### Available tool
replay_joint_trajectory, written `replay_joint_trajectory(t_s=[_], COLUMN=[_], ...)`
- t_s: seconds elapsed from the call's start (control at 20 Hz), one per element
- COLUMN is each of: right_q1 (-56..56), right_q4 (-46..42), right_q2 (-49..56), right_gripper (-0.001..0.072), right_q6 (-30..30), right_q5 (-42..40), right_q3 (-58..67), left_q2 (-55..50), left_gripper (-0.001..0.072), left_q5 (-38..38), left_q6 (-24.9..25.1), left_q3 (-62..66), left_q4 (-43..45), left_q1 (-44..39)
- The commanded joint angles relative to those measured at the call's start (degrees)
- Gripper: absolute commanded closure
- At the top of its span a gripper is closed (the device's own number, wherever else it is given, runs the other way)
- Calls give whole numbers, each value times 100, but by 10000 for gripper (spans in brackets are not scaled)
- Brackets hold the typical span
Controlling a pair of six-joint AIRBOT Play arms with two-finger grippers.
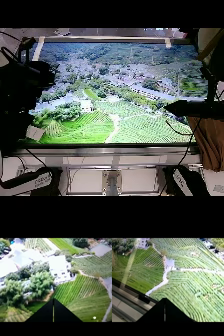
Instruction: Fold the clothes and pants, and hang the long-sleeved shirts on hangers.
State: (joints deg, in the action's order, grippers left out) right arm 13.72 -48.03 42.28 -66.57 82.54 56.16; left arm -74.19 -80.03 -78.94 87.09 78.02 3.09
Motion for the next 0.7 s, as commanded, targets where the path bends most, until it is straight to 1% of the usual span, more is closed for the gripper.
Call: replay_joint_trajectory(t_s=[0.0,0.05,0.1,0.15,0.2,0.3,0.4,0.5,0.55,0.65], right_q1=[-7,-7,-7,-7,-7,-7,-7,-7,-7,-7], right_q4=[-63,-70,-70,-70,-70,-70,-68,-68,-68,-68], right_q2=[-2,-2,-2,-2,-2,-2,-2,-2,-2,-2], right_gripper=[697,697,697,697,697,697,697,697,697,697], right_q6=[0,0,0,0,0,0,0,-2,-2,-2], right_q5=[-173,-269,-365,-448,-525,-656,-758,-837,-872,-931], right_q3=[4,4,4,4,4,4,4,4,4,4], left_q2=[-299,-389,-442,-466,-466,-468,-470,-498,-562,-732], left_gripper=[673,507,154,-13,-13,-13,-13,-13,-13,-13], left_q5=[-367,-566,-750,-876,-887,-656,-87,625,833,997], left_q6=[-2,-42,-63,-175,-350,-358,-358,-361,-361,-358], left_q3=[-9,-70,-195,-446,-776,-1580,-2247,-2599,-2651,-2651], left_q4=[2350,2804,2940,2938,2935,2977,3023,3106,3147,3150], left_q1=[94,212,389,640,901,1445,1989,2455,2675,2997])
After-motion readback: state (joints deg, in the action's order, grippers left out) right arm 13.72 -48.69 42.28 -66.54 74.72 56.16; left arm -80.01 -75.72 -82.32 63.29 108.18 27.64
